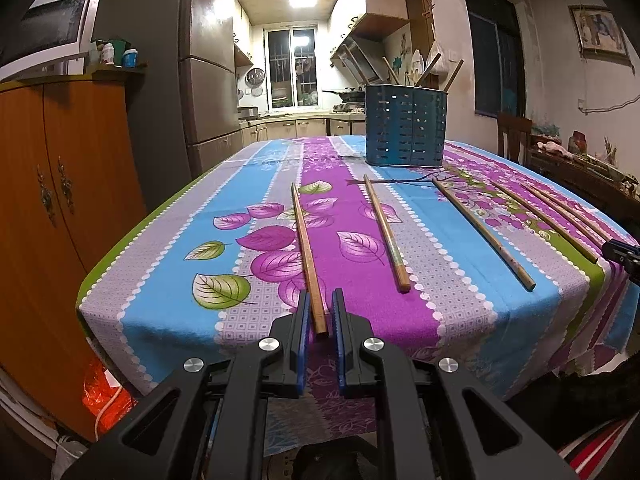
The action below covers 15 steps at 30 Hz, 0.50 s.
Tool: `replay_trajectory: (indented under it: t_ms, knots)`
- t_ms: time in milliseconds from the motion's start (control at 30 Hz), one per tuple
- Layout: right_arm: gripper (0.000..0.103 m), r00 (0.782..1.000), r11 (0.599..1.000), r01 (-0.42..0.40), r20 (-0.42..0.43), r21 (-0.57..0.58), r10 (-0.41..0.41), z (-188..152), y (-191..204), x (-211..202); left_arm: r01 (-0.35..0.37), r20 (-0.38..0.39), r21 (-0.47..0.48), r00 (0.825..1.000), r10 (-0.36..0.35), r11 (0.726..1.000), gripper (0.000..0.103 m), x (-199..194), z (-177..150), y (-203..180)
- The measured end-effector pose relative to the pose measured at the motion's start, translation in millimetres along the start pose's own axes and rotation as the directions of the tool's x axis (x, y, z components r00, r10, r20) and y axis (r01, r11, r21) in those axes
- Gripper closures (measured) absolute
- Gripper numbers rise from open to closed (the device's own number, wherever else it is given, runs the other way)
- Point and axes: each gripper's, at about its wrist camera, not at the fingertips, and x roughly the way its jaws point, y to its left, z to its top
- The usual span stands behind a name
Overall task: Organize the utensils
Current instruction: 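Move both open tools back down over the chopsticks on the tablecloth, then close the left tool on a wooden chopstick while the right tool closes on another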
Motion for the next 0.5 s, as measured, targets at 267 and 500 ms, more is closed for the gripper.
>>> replay_trajectory:
  t_ms: [267, 500]
  knots:
    - [0.094, 1.0, 1.0, -0.011, 0.003, 0.016, 0.011, -0.9, 2.1, -0.9, -0.001, 0.012, -0.021, 1.0, 0.002, 1.0, 0.091, -1.6, -2.2, 0.8]
    - [0.097, 1.0, 1.0, -0.011, 0.011, 0.021, 0.011, -2.5, 3.2, -4.0, -0.012, 0.019, -0.021, 1.0, 0.013, 1.0, 0.094, -4.7, -3.5, -0.2]
